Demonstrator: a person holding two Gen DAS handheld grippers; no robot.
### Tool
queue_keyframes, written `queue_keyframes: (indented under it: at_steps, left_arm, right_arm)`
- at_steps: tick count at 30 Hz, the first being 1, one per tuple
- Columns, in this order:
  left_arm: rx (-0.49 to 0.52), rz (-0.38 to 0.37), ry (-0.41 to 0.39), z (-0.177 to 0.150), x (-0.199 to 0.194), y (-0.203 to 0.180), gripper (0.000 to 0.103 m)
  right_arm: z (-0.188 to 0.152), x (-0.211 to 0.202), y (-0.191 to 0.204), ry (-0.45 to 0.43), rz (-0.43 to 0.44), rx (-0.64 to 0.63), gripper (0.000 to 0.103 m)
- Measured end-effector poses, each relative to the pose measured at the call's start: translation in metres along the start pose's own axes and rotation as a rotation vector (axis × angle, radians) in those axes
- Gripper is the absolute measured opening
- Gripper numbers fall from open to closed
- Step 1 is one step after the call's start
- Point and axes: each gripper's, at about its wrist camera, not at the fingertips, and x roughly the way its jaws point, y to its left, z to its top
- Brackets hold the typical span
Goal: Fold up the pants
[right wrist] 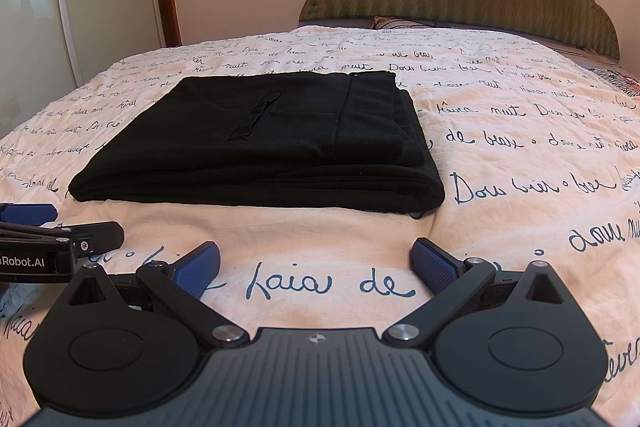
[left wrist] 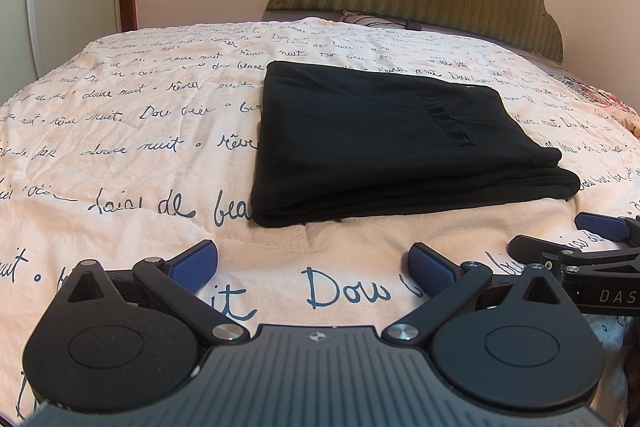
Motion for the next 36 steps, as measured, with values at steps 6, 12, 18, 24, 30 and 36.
queue_keyframes:
  at_steps: [6, 12, 18, 24, 30, 36]
  left_arm:
    - [0.000, 0.000, 0.000, -0.0001, 0.0000, -0.0001, 0.103]
    - [0.000, 0.000, 0.000, -0.0001, -0.0001, -0.0002, 0.103]
    - [0.000, 0.000, 0.000, -0.0001, 0.0000, -0.0002, 0.103]
    - [0.001, 0.000, 0.003, 0.0000, 0.0001, -0.0001, 0.103]
    - [0.003, -0.004, 0.017, 0.0028, 0.0016, 0.0002, 0.103]
    - [0.024, -0.006, 0.017, 0.0040, 0.0025, -0.0026, 0.103]
  right_arm:
    - [0.0000, 0.0000, 0.0001, 0.000, 0.000, 0.000, 0.103]
    - [0.0000, 0.0000, -0.0004, 0.000, 0.000, 0.001, 0.103]
    - [0.0000, 0.0000, -0.0008, 0.000, 0.000, 0.001, 0.103]
    - [0.0001, 0.0002, -0.0002, 0.001, -0.001, 0.000, 0.103]
    - [0.0000, 0.0002, 0.0000, 0.001, -0.001, 0.000, 0.103]
    - [0.0000, -0.0002, 0.0012, 0.003, -0.004, -0.004, 0.103]
